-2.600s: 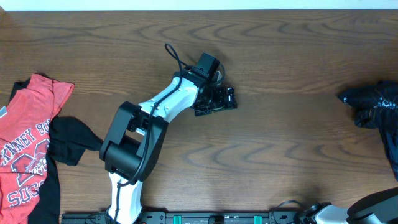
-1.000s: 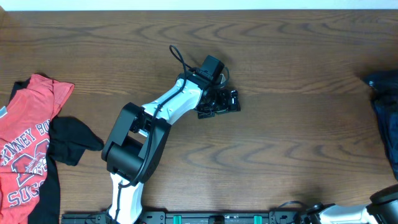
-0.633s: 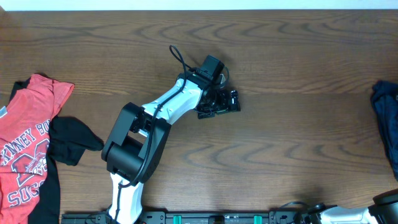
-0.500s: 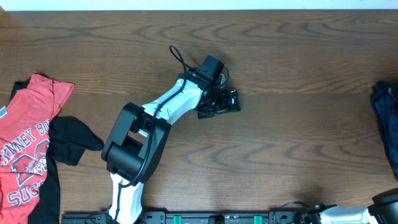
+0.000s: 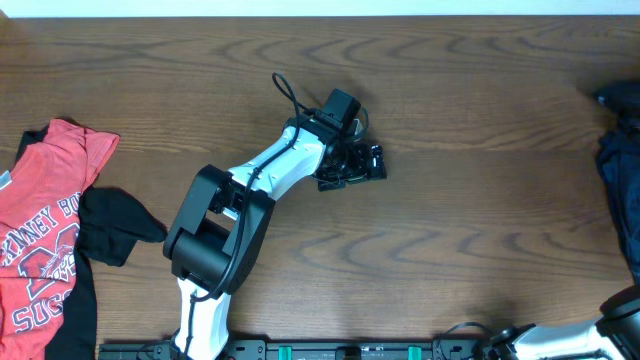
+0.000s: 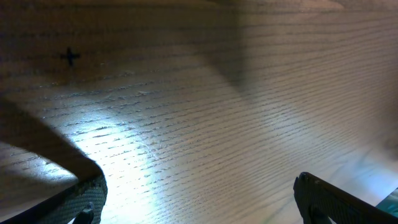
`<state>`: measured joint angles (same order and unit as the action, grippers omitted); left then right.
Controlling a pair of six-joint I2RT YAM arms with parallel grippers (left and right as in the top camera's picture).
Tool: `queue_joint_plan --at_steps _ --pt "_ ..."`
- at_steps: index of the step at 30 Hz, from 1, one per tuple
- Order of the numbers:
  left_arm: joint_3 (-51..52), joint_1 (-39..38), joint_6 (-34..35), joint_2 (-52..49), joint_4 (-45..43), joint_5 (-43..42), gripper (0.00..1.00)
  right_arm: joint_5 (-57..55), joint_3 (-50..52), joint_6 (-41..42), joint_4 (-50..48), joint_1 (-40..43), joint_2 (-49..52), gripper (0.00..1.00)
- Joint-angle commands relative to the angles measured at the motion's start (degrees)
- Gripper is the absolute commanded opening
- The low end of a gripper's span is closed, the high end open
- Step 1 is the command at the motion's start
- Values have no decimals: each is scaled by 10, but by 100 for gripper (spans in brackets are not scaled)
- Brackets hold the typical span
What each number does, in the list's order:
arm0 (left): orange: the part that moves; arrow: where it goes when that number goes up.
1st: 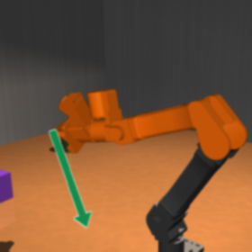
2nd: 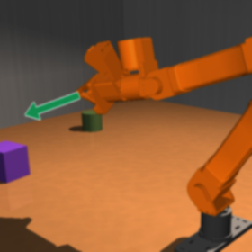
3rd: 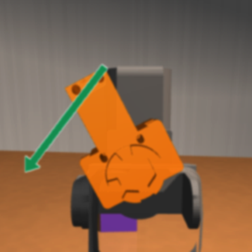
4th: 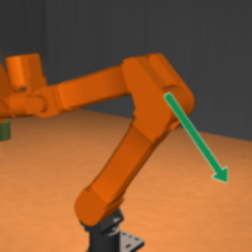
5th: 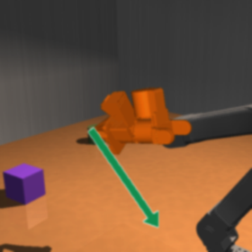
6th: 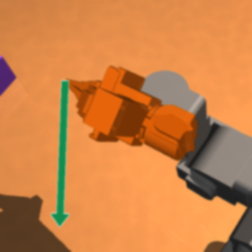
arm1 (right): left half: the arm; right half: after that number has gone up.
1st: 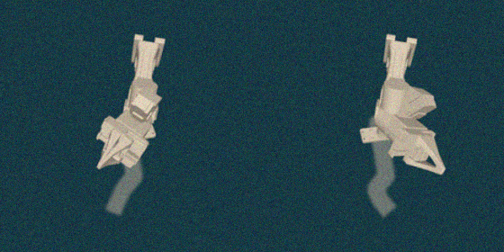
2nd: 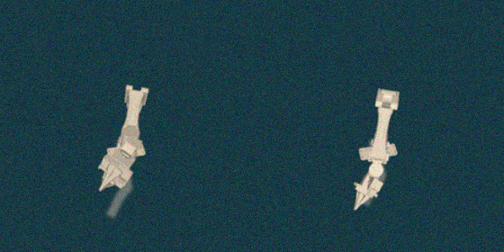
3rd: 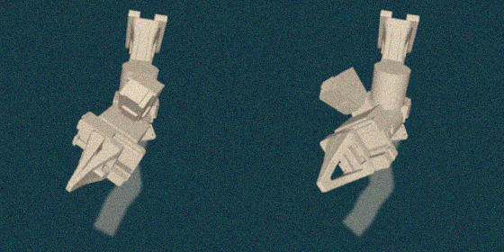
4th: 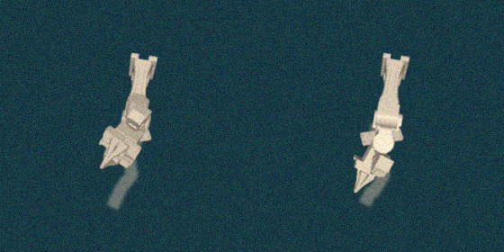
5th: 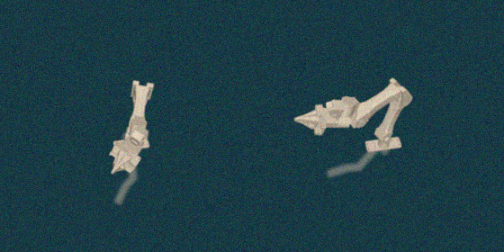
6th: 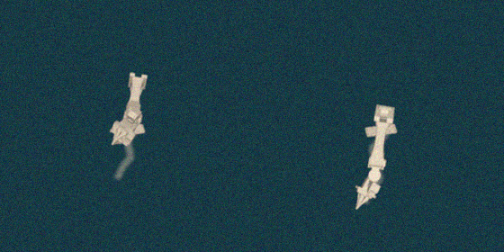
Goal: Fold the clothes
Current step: 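Hold the black bundle on the right-side pile with the right gripper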
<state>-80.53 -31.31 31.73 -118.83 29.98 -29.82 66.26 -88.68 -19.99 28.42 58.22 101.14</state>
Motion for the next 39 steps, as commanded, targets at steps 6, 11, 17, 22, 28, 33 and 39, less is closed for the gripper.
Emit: queue_joint_plan --at_steps 6,11,17,22,28,33,39 --pt "4 -3 5 -17 6 9 98 32 -11 -50 16 41 38 1" --pt "4 -3 5 -17 5 9 98 40 -11 -60 27 87 38 1" --pt "4 -3 5 -17 6 9 98 63 -11 -69 31 132 38 1" --pt "4 -3 6 -17 6 9 98 64 -11 -81 38 139 38 1" --pt "4 -3 6 -17 6 8 98 64 -11 -108 53 125 38 1" --pt "4 -3 6 -17 8 8 98 64 -11 -110 53 116 38 1" --pt "4 -3 5 -18 8 9 98 64 -11 -114 55 112 38 1"
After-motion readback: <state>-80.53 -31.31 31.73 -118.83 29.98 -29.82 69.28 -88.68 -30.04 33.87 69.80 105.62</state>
